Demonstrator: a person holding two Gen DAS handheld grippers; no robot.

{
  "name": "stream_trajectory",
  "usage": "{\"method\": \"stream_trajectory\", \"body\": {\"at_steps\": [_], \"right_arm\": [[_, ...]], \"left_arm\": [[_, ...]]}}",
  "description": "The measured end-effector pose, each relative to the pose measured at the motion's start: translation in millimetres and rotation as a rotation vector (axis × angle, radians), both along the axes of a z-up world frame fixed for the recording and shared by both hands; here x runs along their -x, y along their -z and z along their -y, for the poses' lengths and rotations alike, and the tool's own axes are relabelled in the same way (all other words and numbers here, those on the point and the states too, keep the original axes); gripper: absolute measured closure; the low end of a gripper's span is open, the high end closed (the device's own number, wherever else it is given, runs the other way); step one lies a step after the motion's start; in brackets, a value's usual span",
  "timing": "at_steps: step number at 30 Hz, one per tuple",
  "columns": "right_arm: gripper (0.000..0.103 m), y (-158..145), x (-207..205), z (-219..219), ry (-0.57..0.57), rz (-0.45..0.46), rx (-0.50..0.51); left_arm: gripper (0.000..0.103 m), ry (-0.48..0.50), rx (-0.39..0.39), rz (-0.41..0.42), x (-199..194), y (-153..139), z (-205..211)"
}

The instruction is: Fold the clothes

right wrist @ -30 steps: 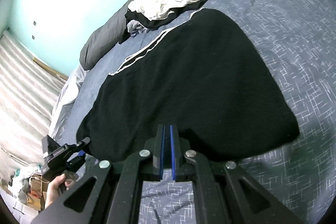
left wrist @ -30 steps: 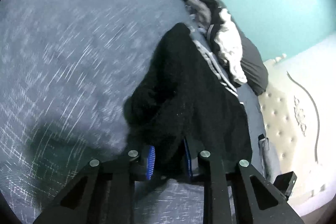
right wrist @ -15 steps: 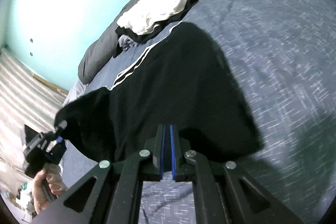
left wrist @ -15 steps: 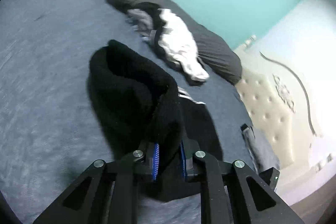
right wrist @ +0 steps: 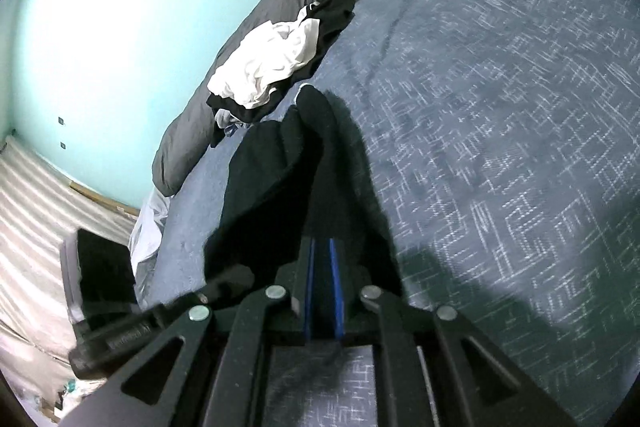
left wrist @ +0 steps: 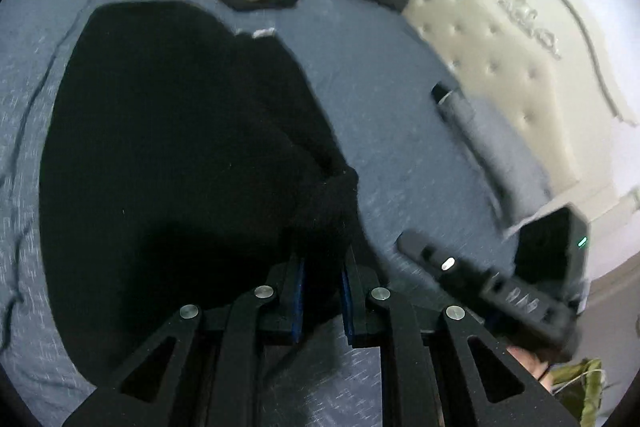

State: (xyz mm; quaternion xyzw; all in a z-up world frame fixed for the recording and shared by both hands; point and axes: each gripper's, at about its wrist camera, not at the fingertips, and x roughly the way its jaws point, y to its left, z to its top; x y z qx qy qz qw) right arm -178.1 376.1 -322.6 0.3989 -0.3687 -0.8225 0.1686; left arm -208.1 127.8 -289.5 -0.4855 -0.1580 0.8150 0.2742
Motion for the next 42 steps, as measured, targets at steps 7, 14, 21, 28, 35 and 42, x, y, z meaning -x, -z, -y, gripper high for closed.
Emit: {"method": "stream_trajectory", "body": {"at_steps": [7,14,21,28,35,42], "right_arm": [[0.092,-1,5,4,-0.026,-0.010,0.060],[0.053,-7,13,19,-0.067,-0.029,0.091],[0.045,-10,24,51,-0.150,-0.032,0.020],[0.061,7,36,71,-0.172,0.017,-0.073],[0.086,7,33,69,-0.149,-0.010,-0.083],[0.089,-35,14,63,-0.113,-0.152,-0.143]], "left_arm": [[0.054,-0.051,-0.048,-0.081,-22,-37,47],[0.054,-0.153,0.118,-0.090,-24,-18,99],[0.054,-0.143,0.104,-0.066,-26,12,115],[0.054,-0.118,0.082,-0.085,-28,21,118],[0.054,-0.115,0.049,-0.097,-31,23,120],[0.054,-0.101,-0.008,-0.081,-33,19,121]]}}
